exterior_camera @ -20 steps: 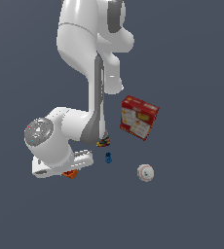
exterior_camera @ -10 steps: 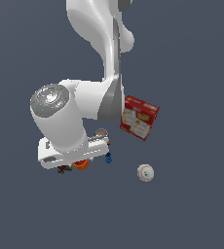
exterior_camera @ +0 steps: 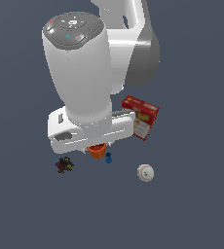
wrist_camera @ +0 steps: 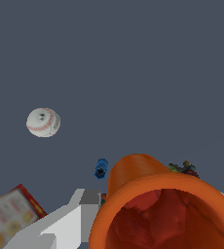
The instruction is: Pick up a designated object from a clutter of objects.
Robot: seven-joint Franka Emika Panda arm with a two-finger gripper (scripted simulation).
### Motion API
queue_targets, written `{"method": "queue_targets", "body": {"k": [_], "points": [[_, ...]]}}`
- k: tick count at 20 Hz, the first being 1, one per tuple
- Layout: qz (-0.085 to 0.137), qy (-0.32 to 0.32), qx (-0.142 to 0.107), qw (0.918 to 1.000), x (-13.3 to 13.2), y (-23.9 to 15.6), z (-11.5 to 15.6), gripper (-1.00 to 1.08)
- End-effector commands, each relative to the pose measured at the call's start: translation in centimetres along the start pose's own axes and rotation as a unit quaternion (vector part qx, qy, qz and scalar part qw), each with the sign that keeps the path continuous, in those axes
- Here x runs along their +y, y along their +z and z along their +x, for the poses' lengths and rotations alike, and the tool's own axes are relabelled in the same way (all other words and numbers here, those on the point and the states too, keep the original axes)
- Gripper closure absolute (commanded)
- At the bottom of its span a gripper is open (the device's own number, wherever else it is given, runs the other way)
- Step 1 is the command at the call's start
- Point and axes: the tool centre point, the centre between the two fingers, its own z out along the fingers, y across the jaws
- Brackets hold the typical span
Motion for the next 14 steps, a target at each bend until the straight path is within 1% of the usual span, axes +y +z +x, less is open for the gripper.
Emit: {"method": "queue_targets", "body": {"k": [1,7,14], "points": [[0.000,0.000,0.000,1.0000,-1.6,-2.6,0.4,1.08],[0.000,0.000,0.000,1.0000,-4.4,-7.2,1.4,1.08],[0.000,0.000,0.000,1.0000,-6.0,-9.9,2.1,1.08]]}}
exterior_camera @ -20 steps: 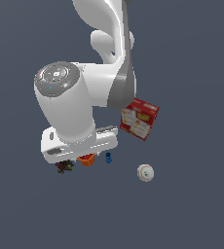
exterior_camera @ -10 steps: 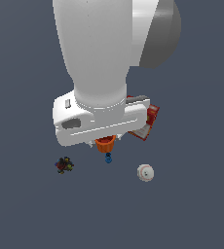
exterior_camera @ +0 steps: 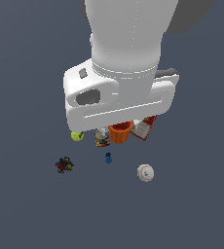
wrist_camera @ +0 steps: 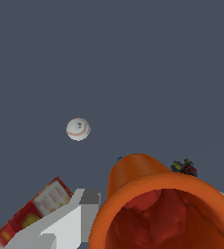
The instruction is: Pick up a designated object from a clutter of objects.
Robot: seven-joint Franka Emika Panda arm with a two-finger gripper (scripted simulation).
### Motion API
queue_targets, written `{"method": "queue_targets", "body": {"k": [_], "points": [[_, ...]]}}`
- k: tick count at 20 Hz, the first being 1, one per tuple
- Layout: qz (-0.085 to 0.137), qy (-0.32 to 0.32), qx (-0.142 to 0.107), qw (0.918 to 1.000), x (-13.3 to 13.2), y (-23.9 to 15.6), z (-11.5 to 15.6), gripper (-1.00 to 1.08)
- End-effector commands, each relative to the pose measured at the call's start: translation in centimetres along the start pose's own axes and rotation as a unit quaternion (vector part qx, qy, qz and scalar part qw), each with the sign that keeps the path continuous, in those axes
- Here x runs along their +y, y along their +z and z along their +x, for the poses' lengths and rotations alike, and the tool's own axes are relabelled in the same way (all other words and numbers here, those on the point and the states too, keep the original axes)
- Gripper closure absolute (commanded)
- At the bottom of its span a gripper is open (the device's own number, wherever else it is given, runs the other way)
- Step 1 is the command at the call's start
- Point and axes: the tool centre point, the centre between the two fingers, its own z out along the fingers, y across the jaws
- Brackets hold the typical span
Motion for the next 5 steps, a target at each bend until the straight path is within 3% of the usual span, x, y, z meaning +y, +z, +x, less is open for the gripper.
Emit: {"method": "queue_targets", "body": {"k": [1,5], "points": [[0.000,0.000,0.000,1.0000,-0.31,-0.61,0.16,1.08],[0.000,0.000,0.000,1.0000,-0.44,-0.83,0.27,1.08]]}}
